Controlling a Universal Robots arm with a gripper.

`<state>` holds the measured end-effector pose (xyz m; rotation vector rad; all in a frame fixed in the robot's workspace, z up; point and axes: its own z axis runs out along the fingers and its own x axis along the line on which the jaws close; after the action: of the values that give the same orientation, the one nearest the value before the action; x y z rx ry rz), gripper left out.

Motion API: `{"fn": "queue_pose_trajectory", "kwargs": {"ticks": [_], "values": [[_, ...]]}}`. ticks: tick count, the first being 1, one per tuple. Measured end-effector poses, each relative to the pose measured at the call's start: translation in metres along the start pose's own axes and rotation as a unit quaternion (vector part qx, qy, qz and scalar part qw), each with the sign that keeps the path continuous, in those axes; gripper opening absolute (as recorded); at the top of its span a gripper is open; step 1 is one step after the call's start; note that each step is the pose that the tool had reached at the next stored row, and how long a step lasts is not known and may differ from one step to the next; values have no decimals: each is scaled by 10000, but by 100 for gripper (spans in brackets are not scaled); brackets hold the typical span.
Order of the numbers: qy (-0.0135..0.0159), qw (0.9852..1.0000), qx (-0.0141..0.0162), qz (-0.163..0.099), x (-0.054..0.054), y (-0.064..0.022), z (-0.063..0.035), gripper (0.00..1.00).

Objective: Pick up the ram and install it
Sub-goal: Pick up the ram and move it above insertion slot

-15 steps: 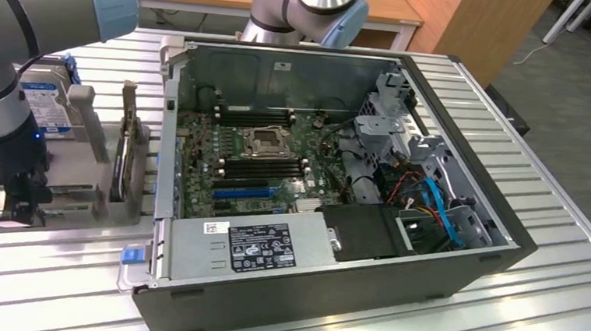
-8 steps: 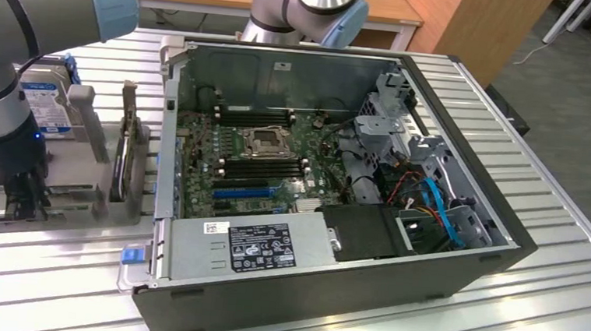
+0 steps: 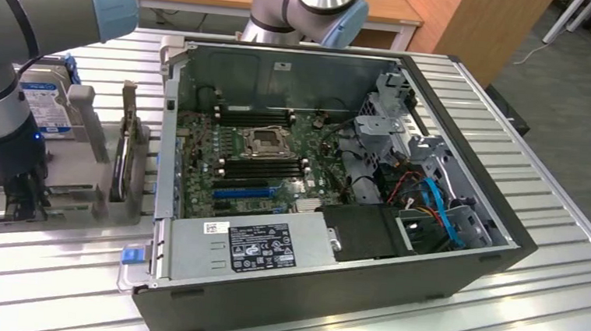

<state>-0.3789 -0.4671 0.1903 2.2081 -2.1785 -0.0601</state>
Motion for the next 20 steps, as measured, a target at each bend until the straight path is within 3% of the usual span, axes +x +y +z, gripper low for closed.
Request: {"fn": "queue_pose_trajectory", "kwargs": {"ticks": [5,7,9,20], "values": [[0,10000,0,0,0,0,0,23],[0,10000,-1,0,0,0,0,15],[0,10000,0,0,0,0,0,14],[0,10000,0,-1,0,0,0,14]]}}
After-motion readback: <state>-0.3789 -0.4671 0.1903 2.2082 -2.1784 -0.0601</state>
